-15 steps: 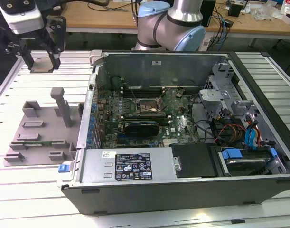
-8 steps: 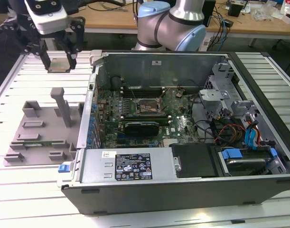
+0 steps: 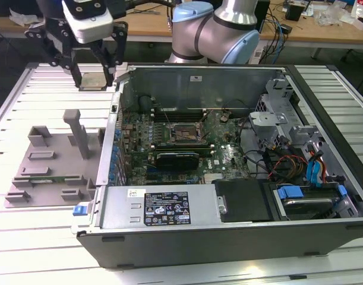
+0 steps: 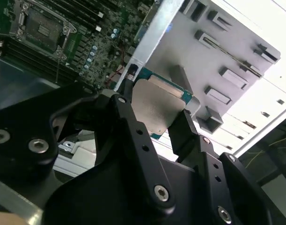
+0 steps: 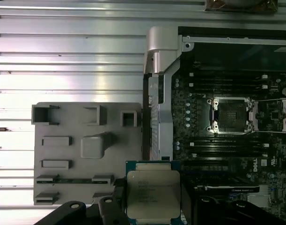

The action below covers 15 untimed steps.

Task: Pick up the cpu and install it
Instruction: 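Pick up the cpu and move it towards the insertion slot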

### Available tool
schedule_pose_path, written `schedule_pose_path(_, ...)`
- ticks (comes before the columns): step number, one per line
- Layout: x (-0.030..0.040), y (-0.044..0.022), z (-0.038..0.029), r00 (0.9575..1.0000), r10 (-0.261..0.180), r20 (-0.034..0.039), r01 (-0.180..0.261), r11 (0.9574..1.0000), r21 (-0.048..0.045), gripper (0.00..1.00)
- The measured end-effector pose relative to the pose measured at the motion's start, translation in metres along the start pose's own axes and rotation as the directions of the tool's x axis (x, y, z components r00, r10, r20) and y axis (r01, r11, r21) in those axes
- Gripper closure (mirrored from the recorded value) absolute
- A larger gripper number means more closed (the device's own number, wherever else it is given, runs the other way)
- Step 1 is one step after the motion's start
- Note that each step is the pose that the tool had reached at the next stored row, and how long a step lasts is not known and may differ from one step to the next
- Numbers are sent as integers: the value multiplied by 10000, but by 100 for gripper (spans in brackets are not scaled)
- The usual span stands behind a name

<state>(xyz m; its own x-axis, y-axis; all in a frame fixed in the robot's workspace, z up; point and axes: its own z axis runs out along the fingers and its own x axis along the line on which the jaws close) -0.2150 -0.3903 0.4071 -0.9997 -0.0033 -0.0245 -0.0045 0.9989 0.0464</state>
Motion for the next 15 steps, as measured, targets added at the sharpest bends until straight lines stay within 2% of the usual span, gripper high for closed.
schedule_pose_path(3,-78,0,2,10000,1,1,-1,10000,-1,45)
schedule_pose_path(7,-369,-2,9,10000,0,0,0,10000,0,45)
schedule_pose_path(10,-519,-2,13,10000,1,1,-1,10000,-1,45)
schedule_pose_path(11,-590,-3,15,10000,0,1,0,10000,-1,45)
schedule_pose_path(13,-656,-3,16,10000,2,1,-2,10000,-1,45)
schedule_pose_path(14,-752,-3,19,10000,0,0,0,10000,0,45)
schedule_pose_path(15,-799,-4,20,10000,1,1,-1,10000,0,45)
